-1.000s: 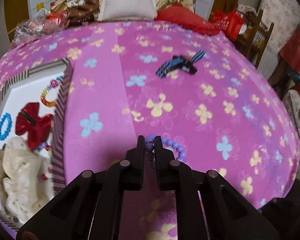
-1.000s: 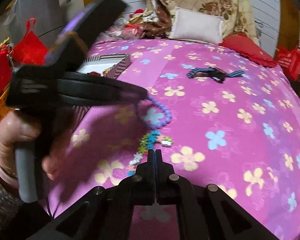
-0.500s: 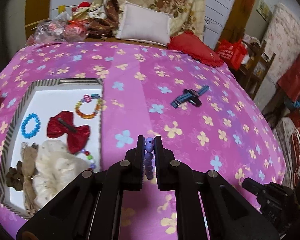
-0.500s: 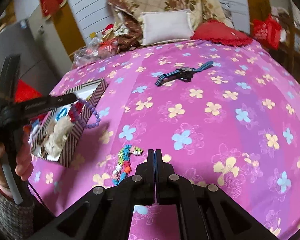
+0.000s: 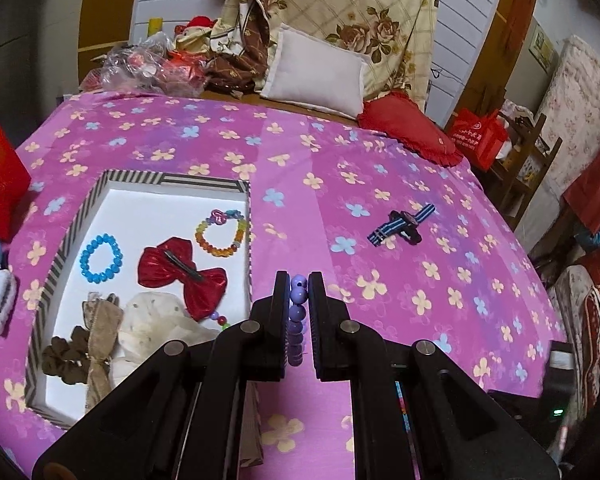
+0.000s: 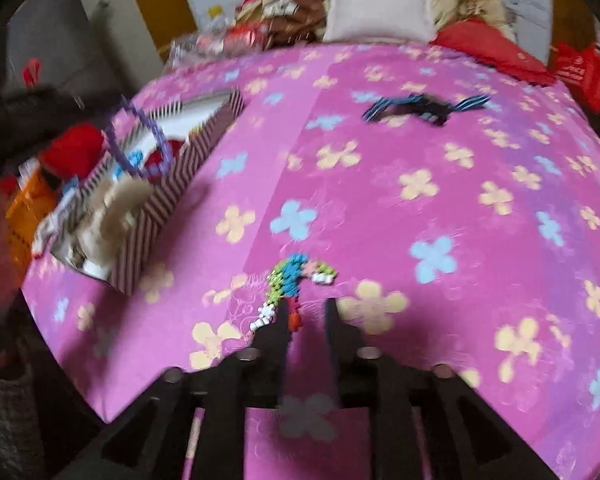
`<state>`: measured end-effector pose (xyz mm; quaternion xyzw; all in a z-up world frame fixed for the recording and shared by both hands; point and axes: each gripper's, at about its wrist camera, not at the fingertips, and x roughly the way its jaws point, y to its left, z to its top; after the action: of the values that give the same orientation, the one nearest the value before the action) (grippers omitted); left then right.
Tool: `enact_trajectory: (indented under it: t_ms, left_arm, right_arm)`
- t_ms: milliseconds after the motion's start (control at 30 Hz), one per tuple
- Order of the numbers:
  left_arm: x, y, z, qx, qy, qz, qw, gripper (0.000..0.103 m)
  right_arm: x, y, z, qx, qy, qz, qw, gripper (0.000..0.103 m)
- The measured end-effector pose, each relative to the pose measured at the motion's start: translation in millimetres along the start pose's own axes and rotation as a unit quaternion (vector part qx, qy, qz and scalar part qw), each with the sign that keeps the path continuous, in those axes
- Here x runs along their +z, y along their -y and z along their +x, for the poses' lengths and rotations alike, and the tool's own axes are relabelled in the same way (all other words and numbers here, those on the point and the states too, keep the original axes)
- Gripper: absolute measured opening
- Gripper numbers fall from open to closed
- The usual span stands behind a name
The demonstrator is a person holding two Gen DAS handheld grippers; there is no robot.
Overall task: Organize jewelry
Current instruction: 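Grasp the multicolour flower-bead strand with the right tool, then carry the purple bracelet and flower strand over the tray with both tools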
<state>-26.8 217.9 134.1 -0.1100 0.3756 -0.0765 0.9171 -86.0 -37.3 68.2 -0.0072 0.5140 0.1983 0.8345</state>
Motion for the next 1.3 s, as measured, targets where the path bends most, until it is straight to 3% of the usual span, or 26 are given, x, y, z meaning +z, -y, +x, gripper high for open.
enact_trajectory:
  t_ms: [300, 400, 633, 867, 1000, 1300]
  left_arm:
    - [3.0, -3.1, -13.7, -0.006, 0.014, 0.004, 0.9999, 0.008]
    - [4.7, -8.8, -19.6, 0.001, 0.02, 0.003, 0.9998, 0.008]
    - [19.1, -37.5, -24.1, 0.029, 0.024, -0.02, 0.9991, 0.008]
    - [47.0, -91.6, -12.3, 0.075, 0.021, -0.053, 0.9955, 0.008]
    - [59.0, -128.7, 8.8, 0.086, 0.008, -0.084, 0.9927, 0.008]
    - [72.1, -185.6, 59.7, 0.076, -0.023, -0.148, 0.9858, 0.008]
  right_arm:
    - [11.3, -7.7, 27.9, -0.02, 0.0, 0.0, 1.0, 0.027]
    - [17.1, -6.3, 30.8, -0.009, -0.003, 0.006, 1.0, 0.01]
    - [35.7, -20.2, 6.8, 0.012, 0.024, -0.003, 1.0, 0.01]
    - [86.6, -70.8, -34.6, 0.042, 0.075, -0.065, 0.994, 0.01]
    - [118.2, -98.4, -35.8, 0.06, 0.077, -0.085, 0.992, 0.01]
    - [191.8, -167.1, 31.7, 0.08, 0.03, -0.114, 0.99, 0.01]
